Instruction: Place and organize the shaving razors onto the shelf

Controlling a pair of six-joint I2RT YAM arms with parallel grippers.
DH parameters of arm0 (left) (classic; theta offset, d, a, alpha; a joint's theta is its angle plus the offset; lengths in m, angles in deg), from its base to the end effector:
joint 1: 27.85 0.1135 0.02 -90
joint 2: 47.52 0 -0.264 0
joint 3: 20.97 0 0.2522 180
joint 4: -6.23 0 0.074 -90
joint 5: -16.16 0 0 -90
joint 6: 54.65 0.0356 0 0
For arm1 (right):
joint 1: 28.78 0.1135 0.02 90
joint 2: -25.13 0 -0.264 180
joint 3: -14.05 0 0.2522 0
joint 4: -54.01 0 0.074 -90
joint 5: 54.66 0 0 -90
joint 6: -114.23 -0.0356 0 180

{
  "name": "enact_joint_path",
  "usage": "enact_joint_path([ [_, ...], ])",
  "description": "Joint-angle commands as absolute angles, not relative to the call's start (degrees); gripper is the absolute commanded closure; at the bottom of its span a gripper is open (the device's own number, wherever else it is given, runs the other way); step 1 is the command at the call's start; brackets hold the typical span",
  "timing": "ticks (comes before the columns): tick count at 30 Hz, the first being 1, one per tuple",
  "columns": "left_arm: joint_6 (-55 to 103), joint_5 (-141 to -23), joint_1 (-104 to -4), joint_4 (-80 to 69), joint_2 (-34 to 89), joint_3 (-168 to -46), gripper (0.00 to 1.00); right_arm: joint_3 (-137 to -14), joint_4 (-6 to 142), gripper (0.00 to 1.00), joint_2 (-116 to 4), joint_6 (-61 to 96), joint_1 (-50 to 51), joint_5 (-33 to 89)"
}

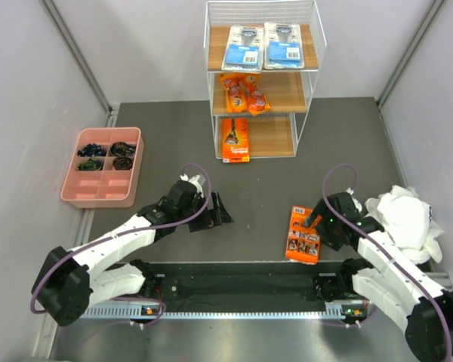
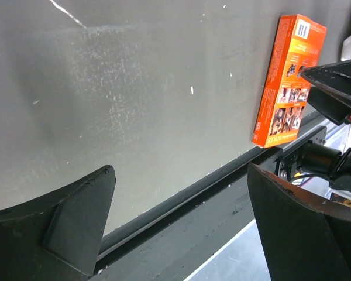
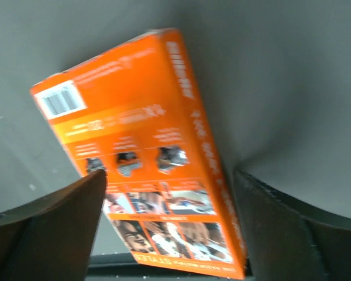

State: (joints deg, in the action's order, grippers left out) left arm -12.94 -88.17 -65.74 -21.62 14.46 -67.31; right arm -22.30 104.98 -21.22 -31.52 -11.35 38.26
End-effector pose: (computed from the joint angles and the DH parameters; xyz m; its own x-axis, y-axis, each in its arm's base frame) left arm 0.1663 -0.1406 0.2039 -0.9114 -0.2073 -0.3556 0.0847 0.7509 -0.6549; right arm 0.1335 0.0400 0.1649 -0.6973 0.6463 -0.3099 0.5345 0.7569 0.3760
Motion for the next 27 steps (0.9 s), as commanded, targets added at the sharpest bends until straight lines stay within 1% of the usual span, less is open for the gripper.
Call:
enact_joint_path([
  [1, -13.0, -89.4, -66.0, -18.1, 14.5, -68.9, 0.01, -23.3, 96.0, 0.18, -24.3, -27.0, -12.0, 32.4],
  [2, -13.0, -89.4, -66.1, -18.1, 14.5, -68.8, 0.01, -23.4, 94.6, 0.21, -24.9, -26.5, -12.0, 30.6],
  [3, -13.1, -89.3, -66.1, -18.1, 14.5, -68.7, 0.01, -23.4, 94.1, 0.28, -26.8, -25.4, -12.0, 29.7],
  [4, -13.3, -89.5, -66.0, -17.9, 14.4, -68.6, 0.01, -23.5, 93.8, 0.31, -27.7, -25.1, -12.0, 28.1],
  [6, -13.4, -89.6, -66.0, -17.6, 14.3, -68.0, 0.01, -23.8, 93.2, 0.37, -30.5, -23.9, -11.6, 26.9],
  [9, -13.6, -89.7, -66.1, -17.3, 14.3, -67.8, 0.01, -24.6, 93.8, 0.42, -32.5, -23.0, -8.7, 27.4],
  [16, -13.9, -90.3, -66.0, -16.4, 15.1, -67.8, 0.01, -29.8, 95.9, 0.45, -38.7, -24.7, 5.4, 32.9],
  [24, -14.6, -91.3, -66.3, -15.1, 15.7, -66.1, 0.01, -41.3, 97.1, 0.46, -53.7, -26.7, 23.8, 37.7],
  [27, -14.9, -91.6, -66.3, -15.4, 14.7, -64.4, 0.01, -44.4, 96.4, 0.47, -59.1, -27.4, 26.8, 37.0],
])
